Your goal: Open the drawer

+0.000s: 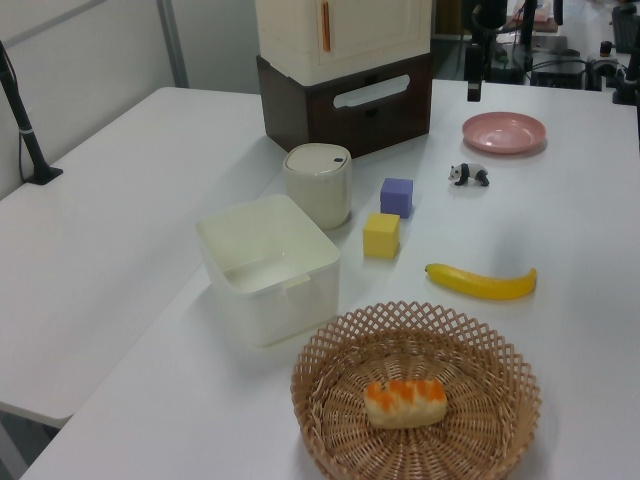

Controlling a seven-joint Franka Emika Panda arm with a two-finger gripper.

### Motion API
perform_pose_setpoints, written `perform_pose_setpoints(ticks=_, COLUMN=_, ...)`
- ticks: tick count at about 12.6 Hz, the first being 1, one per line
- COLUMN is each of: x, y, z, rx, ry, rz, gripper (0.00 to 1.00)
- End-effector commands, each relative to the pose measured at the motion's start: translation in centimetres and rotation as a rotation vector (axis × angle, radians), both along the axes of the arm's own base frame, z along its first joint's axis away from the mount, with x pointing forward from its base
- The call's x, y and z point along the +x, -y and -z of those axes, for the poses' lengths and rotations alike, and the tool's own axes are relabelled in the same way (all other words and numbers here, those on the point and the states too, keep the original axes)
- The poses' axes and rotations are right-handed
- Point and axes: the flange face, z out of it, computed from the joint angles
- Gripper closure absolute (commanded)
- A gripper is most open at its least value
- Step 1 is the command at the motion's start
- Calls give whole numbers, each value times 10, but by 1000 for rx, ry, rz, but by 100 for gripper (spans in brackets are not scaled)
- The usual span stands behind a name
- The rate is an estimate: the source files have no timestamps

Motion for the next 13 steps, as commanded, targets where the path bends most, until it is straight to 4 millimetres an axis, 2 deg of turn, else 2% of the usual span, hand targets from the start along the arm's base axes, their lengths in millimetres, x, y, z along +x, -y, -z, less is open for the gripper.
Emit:
perform_pose_setpoints(ticks=1, x=-7, y=0, z=-8, rx=3, ry=-10, rz=14, gripper=0)
perform_pose_setpoints(ticks=13, x=-7, y=-3, z=-8, rx=15, ry=-10, rz=18, gripper=0)
